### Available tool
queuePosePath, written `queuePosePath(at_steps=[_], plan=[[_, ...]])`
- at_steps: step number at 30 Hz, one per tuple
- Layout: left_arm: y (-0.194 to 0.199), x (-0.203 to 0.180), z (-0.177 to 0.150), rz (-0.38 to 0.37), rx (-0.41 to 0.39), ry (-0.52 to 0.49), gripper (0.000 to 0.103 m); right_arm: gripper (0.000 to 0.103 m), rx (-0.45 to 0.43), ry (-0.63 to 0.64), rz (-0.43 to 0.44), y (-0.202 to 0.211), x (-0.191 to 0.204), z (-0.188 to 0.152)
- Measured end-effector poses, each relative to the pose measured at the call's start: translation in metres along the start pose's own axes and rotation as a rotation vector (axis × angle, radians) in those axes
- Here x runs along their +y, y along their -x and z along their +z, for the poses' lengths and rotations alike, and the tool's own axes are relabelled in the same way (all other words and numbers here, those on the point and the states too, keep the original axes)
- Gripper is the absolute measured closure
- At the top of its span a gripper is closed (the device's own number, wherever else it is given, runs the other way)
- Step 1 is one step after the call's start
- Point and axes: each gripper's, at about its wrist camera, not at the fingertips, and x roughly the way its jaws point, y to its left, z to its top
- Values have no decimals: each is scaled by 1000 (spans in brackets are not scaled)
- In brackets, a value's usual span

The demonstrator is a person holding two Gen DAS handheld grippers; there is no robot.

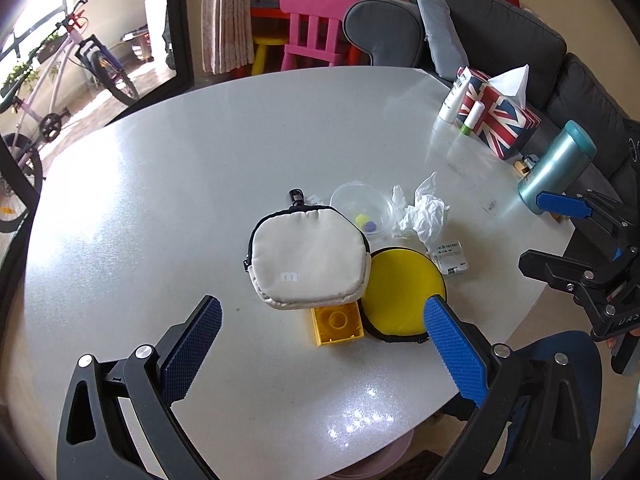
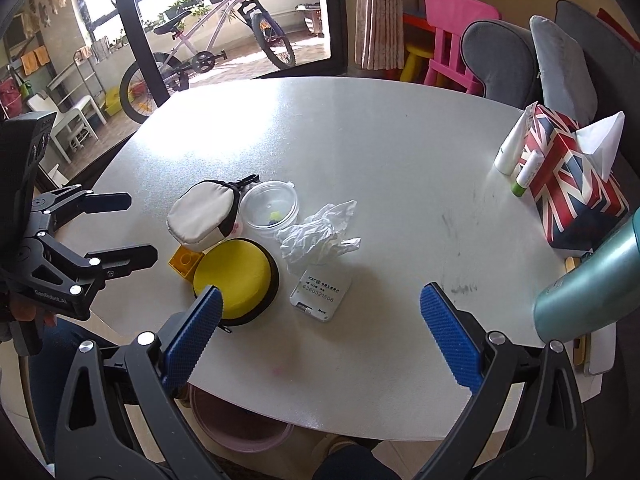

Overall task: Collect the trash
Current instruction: 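Grasp the beige zippered pouch with the left tool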

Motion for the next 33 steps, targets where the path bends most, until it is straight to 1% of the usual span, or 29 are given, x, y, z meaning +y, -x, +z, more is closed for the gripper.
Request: queuePosePath(at_steps=[6,9,15,22,23,24,28,33], plan=[[-26,3,9,-9,49,18,6,6,16,-9,-4,-10,-6,0],[-38,4,13,-3,70,23,6,6,24,-13,-9,-14,-10,0],[-55,11,19,8,84,66,6,6,34,-21,-9,-23,-16,-1],[-62,16,21,-15,91,85,7,6,41,-21,-6,-31,-17,1],[-62,16,20,-17,92,83,10,6,41,-19,-5,-32,-17,2],[-63,16,21,-20,92,83,16,6,41,-18,-4,-33,-16,3],[-63,15,21,-28,85,70,18,6,42,-14,-2,-36,-14,5],[-60,15,22,-19,71,57,22,6,45,-12,-2,-39,-13,7]])
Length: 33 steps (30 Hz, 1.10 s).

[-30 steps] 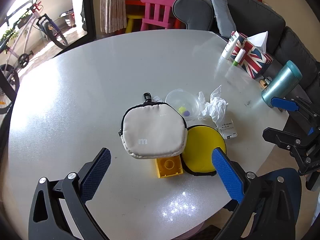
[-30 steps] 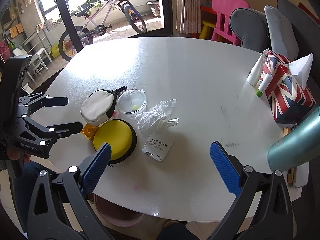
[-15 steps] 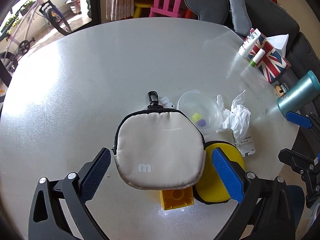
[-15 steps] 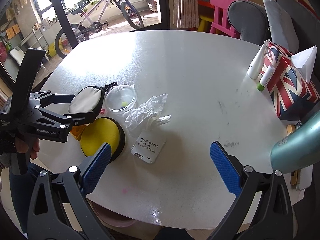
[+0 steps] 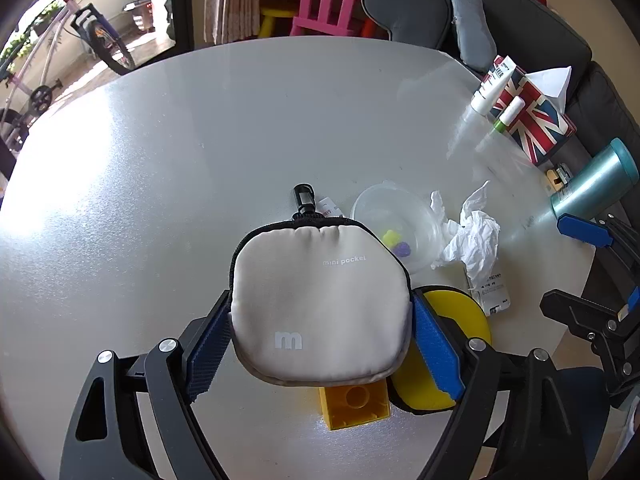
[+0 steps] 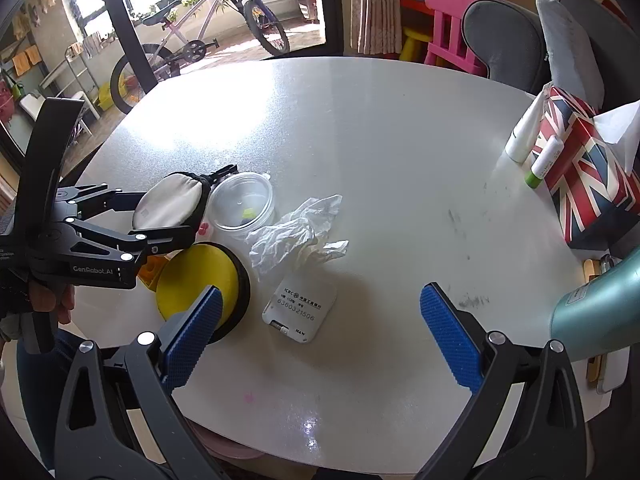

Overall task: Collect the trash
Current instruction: 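Grasp the beige zippered pouch with the left tool, then grasp the clear plastic bag with the right tool while the left tool holds the pouch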

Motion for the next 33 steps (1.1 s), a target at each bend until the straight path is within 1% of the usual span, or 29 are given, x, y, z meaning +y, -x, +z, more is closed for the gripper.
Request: queuePosePath(at_steps=[16,27,28,30,32,33], plan=[[27,11,4,14,-78,7,23,6,10,28,5,-14,10,13],[34,17,2,16,-97,14,23,6,36,52,16,-36,14,24],[34,18,2,15,-97,16,23,7,39,54,21,-38,15,24],[35,20,1,15,-99,19,23,13,49,54,32,-44,16,26],[35,21,0,14,-100,22,23,24,53,55,37,-47,17,26],[35,22,0,14,-101,23,23,27,53,56,40,-48,17,26]])
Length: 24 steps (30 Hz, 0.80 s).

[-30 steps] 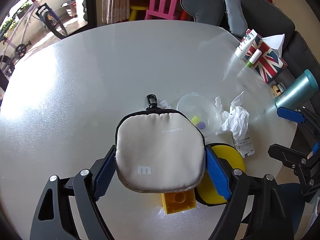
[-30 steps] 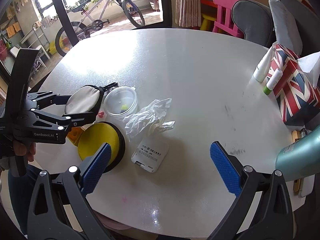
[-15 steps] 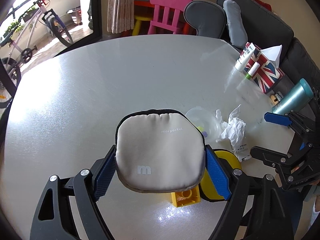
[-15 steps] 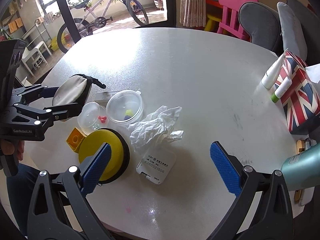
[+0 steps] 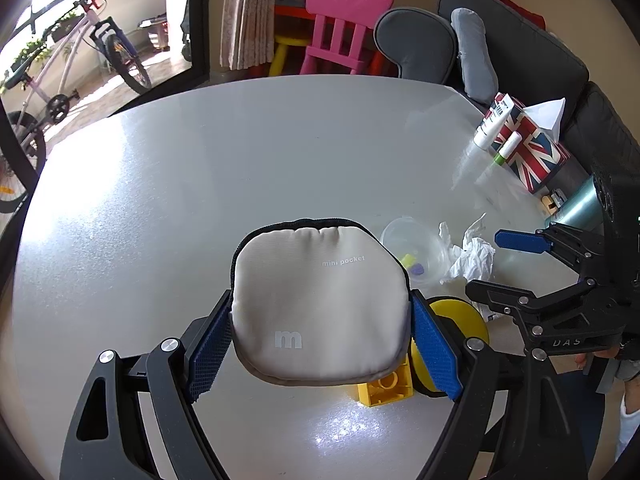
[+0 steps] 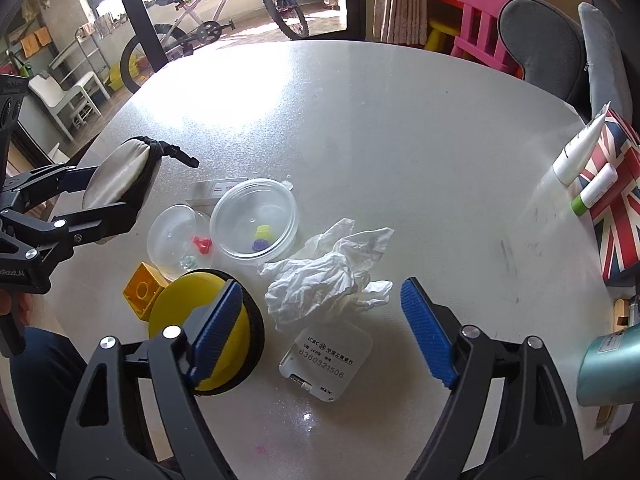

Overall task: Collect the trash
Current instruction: 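Grasp the clear plastic bag with the right tool while the left tool holds the pouch, then carry both items to the pink bin and open the right tool over it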

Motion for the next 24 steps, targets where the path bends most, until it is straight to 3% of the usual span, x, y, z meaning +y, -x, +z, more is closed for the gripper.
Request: queuePosePath(at_steps=[5,10,24], plan=[[1,3,-3,-2,0,3,23,60,11,12,16,-4,2,1],[3,3,-5,-7,-6,5,23,79,9,26,22,-4,6,-1],[37,-2,-15,0,-54,-12,23,83,-69,27,11,35,12,1]])
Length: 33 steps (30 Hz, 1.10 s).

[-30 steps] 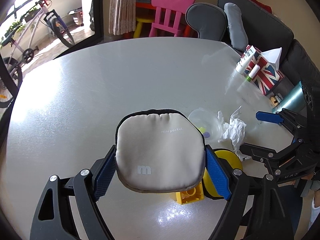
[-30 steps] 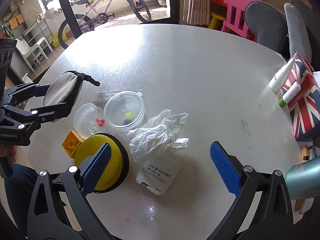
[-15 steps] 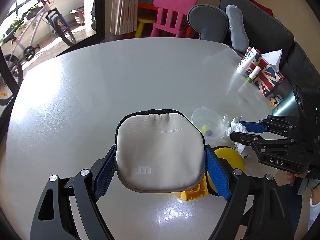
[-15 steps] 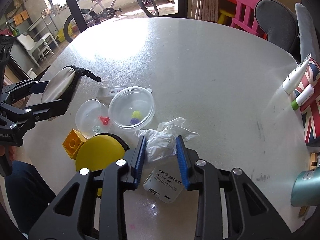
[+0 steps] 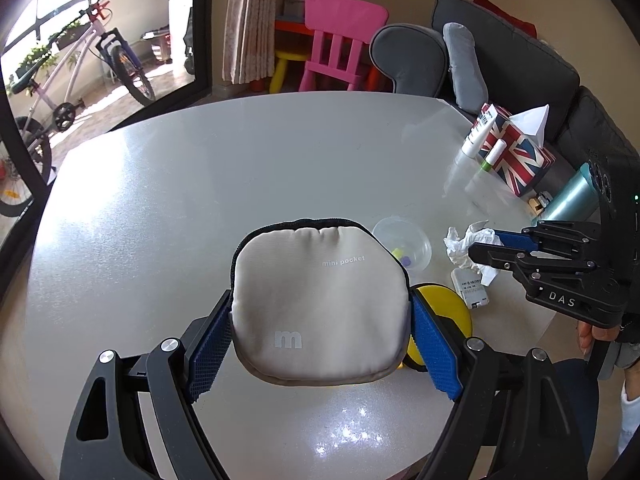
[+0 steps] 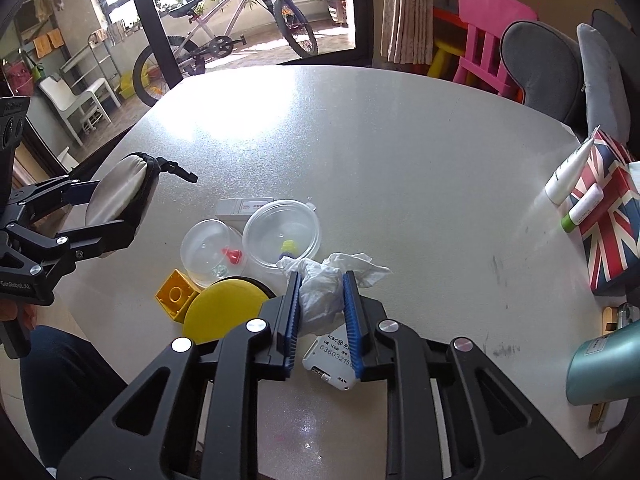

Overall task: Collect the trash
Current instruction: 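Carry both items to the pink bin and open the right tool over it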

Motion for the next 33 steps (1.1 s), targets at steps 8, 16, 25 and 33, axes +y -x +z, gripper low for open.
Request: queuePosePath(at_steps=[8,16,25,33], plan=[[32,-11,-13,1,-39,-20,23,83,-48,25,12,36,18,-12],[66,-27,-38,0,-62,-56,23,82,-89,79,34,80,42,-36],[95,-39,-72,21,-78,-80,23,82,-108,118,65,115,68,-67],[111,-49,-96,7,-80,-74,23,82,-77,152,101,121,89,-94]])
